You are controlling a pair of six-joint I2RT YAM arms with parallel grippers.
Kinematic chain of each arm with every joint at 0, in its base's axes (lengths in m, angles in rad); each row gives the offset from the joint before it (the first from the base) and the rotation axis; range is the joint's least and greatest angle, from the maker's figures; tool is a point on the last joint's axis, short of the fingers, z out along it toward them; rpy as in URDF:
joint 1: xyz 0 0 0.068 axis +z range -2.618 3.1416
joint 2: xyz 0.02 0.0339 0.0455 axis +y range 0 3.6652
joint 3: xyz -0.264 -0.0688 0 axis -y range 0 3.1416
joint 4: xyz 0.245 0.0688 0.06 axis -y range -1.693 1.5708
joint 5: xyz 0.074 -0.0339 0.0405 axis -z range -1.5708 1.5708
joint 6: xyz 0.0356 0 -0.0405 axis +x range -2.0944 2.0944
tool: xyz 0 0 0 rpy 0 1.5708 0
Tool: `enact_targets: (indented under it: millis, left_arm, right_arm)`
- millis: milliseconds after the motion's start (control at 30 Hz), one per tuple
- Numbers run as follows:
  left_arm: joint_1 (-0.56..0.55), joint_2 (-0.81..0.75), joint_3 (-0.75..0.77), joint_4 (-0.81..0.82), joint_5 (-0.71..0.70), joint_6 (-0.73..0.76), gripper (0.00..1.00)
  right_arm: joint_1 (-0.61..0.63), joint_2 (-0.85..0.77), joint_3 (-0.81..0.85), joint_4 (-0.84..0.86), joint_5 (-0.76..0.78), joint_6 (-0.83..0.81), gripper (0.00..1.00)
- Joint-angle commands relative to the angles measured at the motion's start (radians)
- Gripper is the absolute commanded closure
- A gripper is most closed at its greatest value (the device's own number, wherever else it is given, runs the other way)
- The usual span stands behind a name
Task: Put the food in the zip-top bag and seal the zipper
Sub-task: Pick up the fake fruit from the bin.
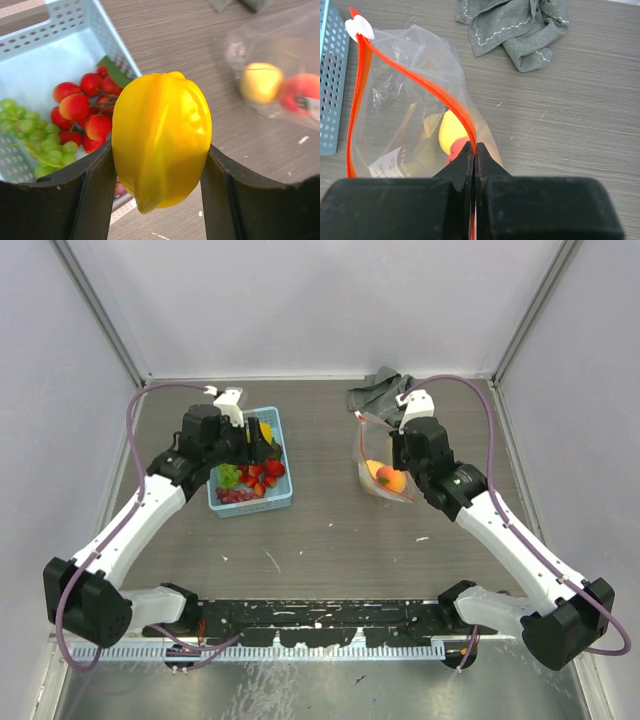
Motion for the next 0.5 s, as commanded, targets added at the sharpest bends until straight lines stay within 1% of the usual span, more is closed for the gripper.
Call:
enact_targets:
  millis: [0, 167, 267, 400, 467]
  left_arm:
    - [-0.045, -0.086, -0.019, 0.118, 0.085, -0.074, 0.8]
    - [-0.09, -0.125, -0.023, 0.153, 0.13, -0.147, 0.81]
    - [-0.118, -0.137, -0.022, 0.193, 0.178, -0.216, 0.82]
    - [-0.183, -0.132, -0.018, 0.255, 0.216, -0.301, 0.82]
    - [-0.225, -0.123, -0.013, 0.284, 0.204, -0.329, 0.82]
  right_arm:
    - [0.022, -0.025, 0.046, 0.029, -0.022, 0.038, 1.0]
    - [0.05, -0.014, 0.044, 0.035, -0.022, 0.051, 1.0]
    - [0.072, -0.007, 0.042, 0.039, -0.022, 0.065, 1.0]
    - [0.106, -0.005, 0.039, 0.057, -0.001, 0.08, 1.0]
    - [0.122, -0.003, 0.039, 0.064, 0.014, 0.092, 1.0]
